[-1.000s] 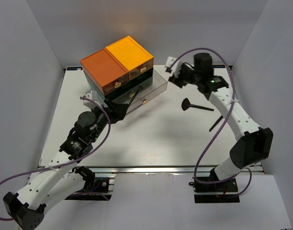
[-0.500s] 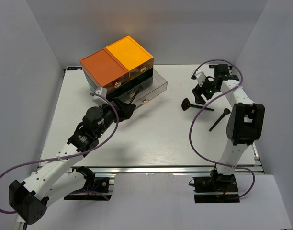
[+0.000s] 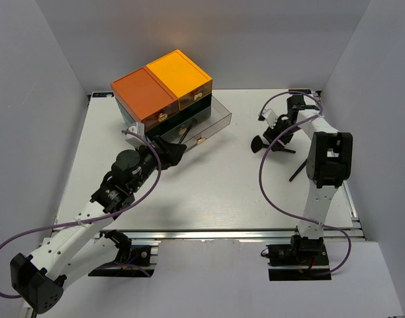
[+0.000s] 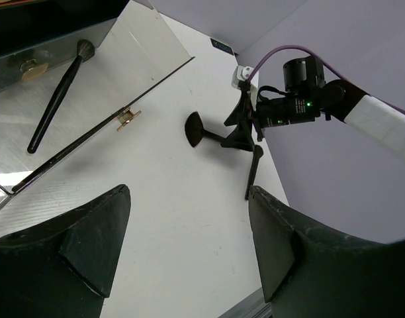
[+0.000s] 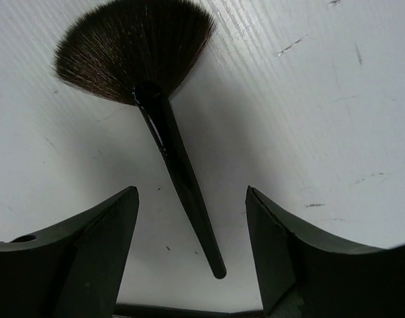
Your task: Organize the makeup
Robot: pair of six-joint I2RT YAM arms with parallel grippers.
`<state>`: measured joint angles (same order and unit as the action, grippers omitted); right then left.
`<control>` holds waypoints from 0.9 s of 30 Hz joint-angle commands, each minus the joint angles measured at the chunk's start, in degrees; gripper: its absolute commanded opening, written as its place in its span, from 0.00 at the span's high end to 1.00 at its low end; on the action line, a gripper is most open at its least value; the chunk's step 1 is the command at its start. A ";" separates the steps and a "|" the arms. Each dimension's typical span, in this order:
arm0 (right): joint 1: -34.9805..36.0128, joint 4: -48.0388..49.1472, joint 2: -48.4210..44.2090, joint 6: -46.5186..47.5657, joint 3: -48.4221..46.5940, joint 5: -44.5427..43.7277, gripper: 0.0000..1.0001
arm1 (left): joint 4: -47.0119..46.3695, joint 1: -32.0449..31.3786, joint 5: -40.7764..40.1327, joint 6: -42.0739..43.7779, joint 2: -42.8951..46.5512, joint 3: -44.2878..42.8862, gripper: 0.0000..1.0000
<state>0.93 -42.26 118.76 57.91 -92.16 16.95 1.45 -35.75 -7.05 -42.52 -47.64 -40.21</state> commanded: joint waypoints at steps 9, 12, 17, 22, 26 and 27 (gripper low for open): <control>0.83 3.68 1.12 2.65 3.21 -4.47 0.55 | 0.92 -0.02 -0.69 -0.28 0.18 0.48 0.19; 0.83 3.76 1.65 2.91 3.74 -5.00 0.72 | 1.27 -0.02 -1.12 -0.28 0.61 0.39 0.19; 0.83 3.85 1.92 3.53 5.15 -4.91 0.94 | 2.15 -0.02 -1.83 -0.28 1.49 0.57 0.19; 0.83 1.84 -0.01 2.13 2.00 0.51 1.00 | 2.41 -0.02 -2.18 -0.46 2.11 0.74 0.19; 1.70 1.83 -7.11 -0.87 -3.46 9.67 1.00 | 2.77 -0.03 -2.18 -0.37 2.55 0.92 0.19; 2.32 2.35 -8.70 -0.69 -4.07 11.16 1.00 | 2.68 -0.11 -2.27 -0.37 2.64 1.01 0.18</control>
<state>1.78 -40.42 118.76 58.81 -91.02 19.27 3.51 -35.75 -8.58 -42.78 -46.41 -39.79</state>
